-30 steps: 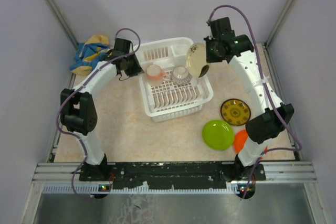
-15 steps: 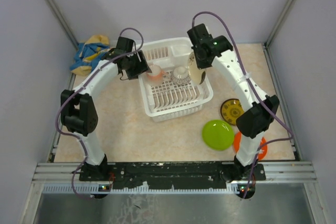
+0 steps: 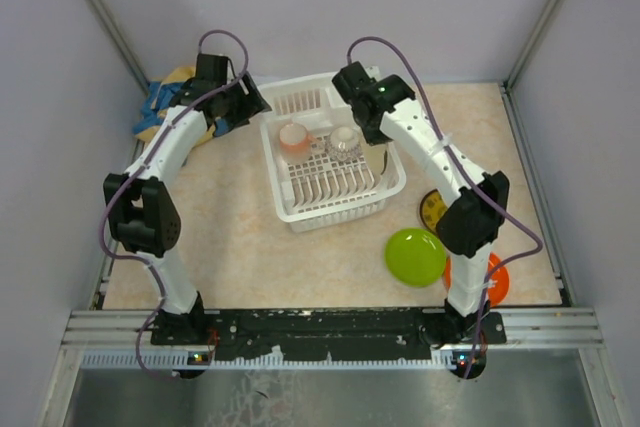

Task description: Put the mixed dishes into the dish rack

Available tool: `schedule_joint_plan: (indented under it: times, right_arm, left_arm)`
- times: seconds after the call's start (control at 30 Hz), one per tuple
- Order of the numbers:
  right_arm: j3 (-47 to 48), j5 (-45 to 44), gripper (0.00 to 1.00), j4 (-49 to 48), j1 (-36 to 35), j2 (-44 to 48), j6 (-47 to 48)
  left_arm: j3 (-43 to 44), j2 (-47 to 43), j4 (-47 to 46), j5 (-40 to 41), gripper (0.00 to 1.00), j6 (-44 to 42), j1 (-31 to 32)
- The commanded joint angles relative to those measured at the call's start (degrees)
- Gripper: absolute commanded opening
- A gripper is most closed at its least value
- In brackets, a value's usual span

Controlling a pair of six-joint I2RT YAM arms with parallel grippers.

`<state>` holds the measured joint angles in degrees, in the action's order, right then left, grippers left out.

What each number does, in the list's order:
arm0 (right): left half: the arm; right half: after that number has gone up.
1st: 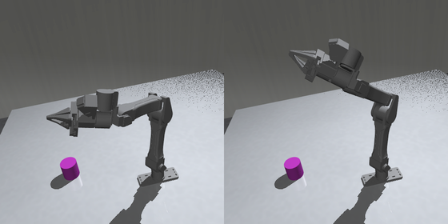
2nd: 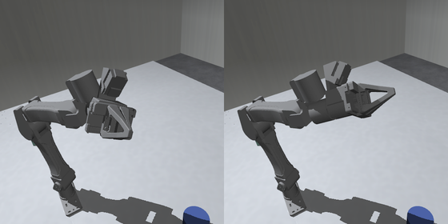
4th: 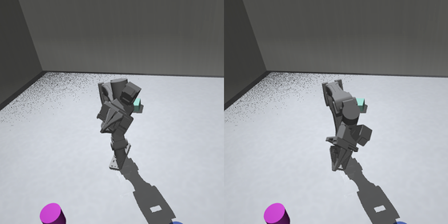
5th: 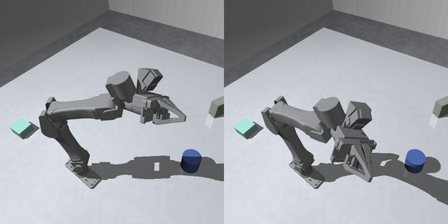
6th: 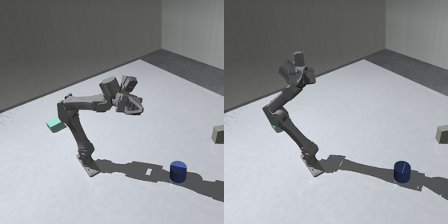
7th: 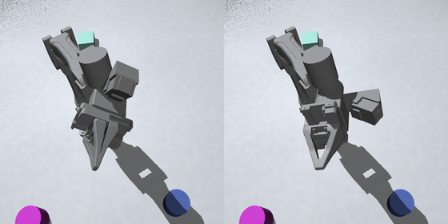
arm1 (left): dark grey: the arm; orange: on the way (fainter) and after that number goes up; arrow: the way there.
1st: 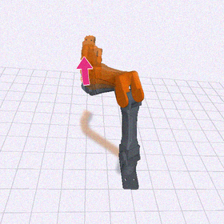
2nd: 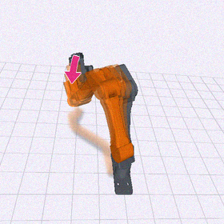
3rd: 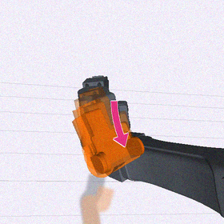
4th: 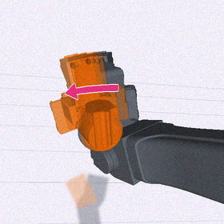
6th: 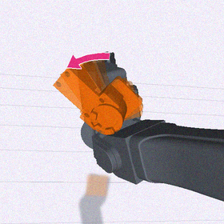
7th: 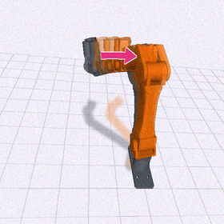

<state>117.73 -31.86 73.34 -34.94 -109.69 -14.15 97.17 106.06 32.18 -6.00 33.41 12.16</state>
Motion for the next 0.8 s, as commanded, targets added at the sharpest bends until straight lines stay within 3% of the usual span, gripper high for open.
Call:
schedule_joint_plan:
  times: [0.0,0.77]
  right_arm:
    - [-1.7,-4.4,0.00,-1.2,-0.9,1.2,-1.4]
    - [-12.9,-4.4,0.00,-8.3,-2.8,0.7,-3.2]
  left_arm:
    - [-0.1,-0.8,-2.7,-1.7,0.76,-0.5,-0.4]
    - [-3.6,-4.5,-3.7,-1.8,0.77,-2.0,-2.2]
